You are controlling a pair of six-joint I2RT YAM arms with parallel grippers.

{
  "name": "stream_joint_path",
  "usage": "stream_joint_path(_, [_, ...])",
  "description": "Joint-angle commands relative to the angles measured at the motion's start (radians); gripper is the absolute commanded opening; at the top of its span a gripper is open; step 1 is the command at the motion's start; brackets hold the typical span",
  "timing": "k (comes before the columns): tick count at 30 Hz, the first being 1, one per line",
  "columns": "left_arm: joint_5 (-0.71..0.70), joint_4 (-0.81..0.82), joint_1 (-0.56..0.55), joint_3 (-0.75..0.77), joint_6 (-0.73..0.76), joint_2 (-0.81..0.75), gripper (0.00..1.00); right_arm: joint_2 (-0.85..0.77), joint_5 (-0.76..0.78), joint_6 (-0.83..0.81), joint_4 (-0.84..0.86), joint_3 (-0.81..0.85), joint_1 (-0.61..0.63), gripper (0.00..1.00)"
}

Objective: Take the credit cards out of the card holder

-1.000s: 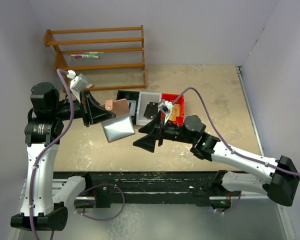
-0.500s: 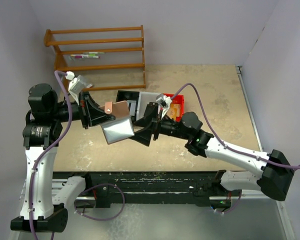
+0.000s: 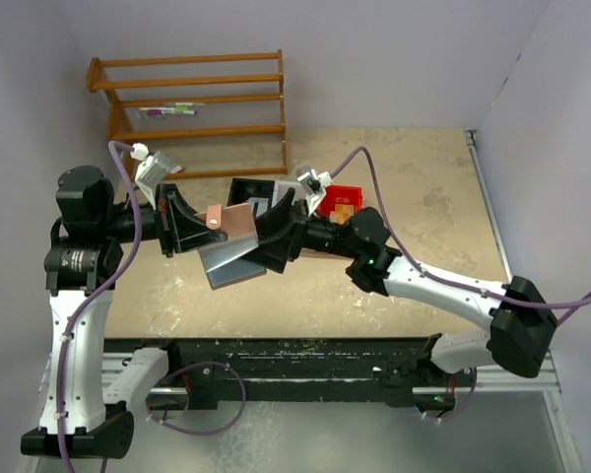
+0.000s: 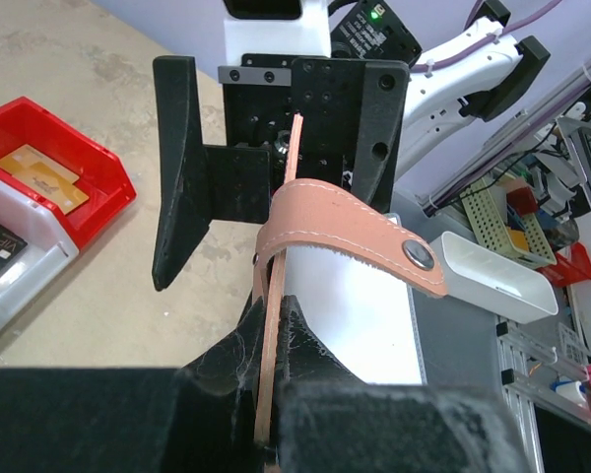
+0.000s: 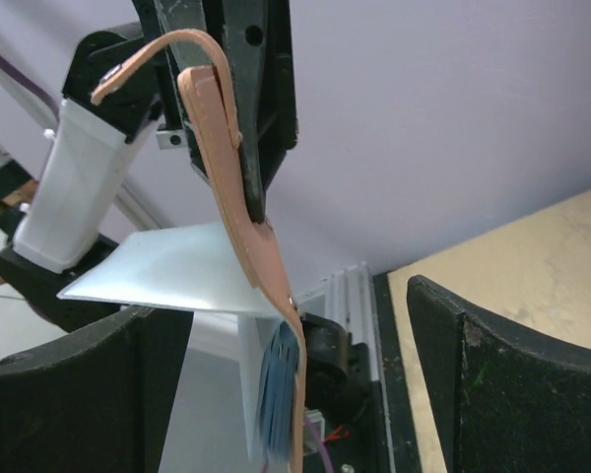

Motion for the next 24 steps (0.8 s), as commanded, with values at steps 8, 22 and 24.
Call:
stream_joint_path(8, [0.038, -0.051, -0.002, 0.036, 0.069, -0.016, 0.06, 0.123, -0.197, 0.233, 0.324, 0.091, -0.002, 0.30])
stream_joint_path(22, [-0.191, -0.160, -0.002, 0.230, 0.303, -0.010, 0.86, 0.003, -0.132, 0.233, -0.007, 0.069, -0.001, 0.00])
stream_joint_path(24, [-0.154, -0.178, -0.002, 0.225, 0.345, -0.019, 0.87, -0.003, -0.130, 0.226, -0.053, 0.082, -0.001, 0.00])
